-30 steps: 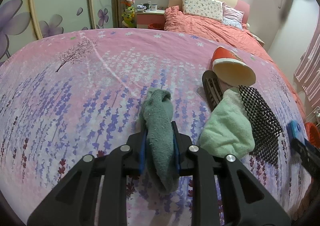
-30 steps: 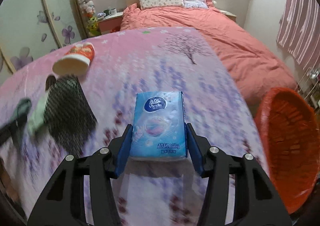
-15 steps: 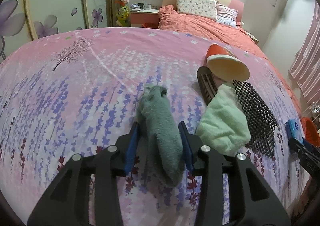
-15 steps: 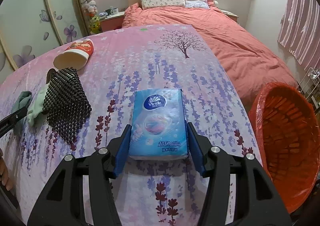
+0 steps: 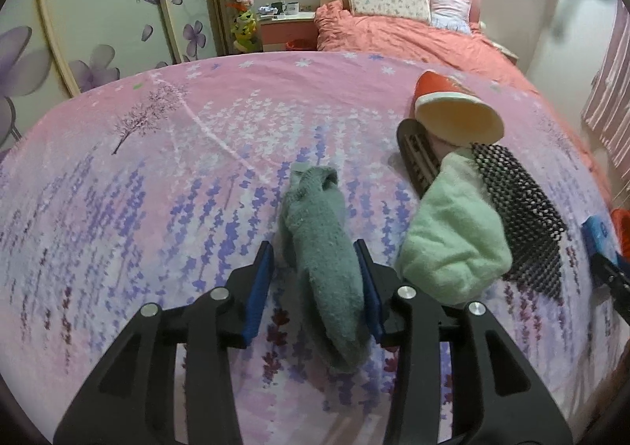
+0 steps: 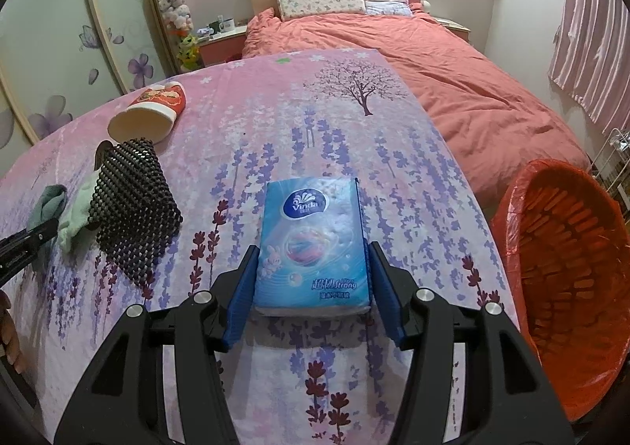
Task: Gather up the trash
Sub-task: 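Lift and carry the sock and tissue pack over the orange basket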
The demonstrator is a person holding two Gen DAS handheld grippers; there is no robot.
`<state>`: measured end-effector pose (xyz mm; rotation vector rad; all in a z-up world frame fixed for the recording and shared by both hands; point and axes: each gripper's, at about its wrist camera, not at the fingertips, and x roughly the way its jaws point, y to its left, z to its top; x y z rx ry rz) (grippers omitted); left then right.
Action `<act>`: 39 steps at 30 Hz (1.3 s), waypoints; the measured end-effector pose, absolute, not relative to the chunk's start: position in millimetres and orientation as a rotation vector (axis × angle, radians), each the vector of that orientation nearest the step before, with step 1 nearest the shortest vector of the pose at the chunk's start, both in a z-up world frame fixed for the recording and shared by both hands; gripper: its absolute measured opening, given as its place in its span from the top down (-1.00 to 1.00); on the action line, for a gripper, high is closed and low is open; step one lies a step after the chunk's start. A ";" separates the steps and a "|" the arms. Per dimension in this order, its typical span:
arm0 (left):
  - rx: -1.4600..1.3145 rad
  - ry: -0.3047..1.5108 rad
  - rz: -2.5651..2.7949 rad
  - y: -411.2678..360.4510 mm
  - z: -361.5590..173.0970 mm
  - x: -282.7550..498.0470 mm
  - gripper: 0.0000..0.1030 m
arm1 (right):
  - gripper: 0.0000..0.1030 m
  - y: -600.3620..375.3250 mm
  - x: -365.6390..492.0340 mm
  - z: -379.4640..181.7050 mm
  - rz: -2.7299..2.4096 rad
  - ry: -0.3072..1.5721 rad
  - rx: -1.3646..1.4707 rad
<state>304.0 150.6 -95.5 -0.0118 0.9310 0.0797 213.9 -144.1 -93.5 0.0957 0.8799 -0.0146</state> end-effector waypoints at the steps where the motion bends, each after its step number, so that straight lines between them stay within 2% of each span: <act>1: -0.008 0.932 0.084 151.0 -95.2 305.6 0.18 | -0.07 -145.2 213.8 -93.8 -0.015 0.880 0.095; 9: 0.037 0.907 0.085 151.0 -96.0 307.2 0.16 | -0.08 -142.2 217.3 -92.9 -0.028 0.887 0.072; 10: 0.030 0.907 0.079 151.3 -96.0 307.5 0.21 | -0.08 -142.0 217.3 -92.8 -0.029 0.887 0.071; 13: 0.048 0.902 0.083 149.6 -95.5 307.6 0.66 | -0.01 -143.0 216.7 -92.1 -0.023 0.881 0.084; 17: 0.059 0.893 0.080 148.1 -93.4 303.6 0.77 | 0.03 -149.0 210.8 -88.7 -0.009 0.850 0.123; 28: 0.056 0.819 0.077 142.7 -59.2 274.0 0.78 | 0.03 -159.0 172.7 -45.7 -0.008 0.714 0.123; 39: 0.069 0.716 0.009 100.2 -8.0 234.8 0.78 | 0.03 -178.0 130.9 -7.7 -0.046 0.603 0.098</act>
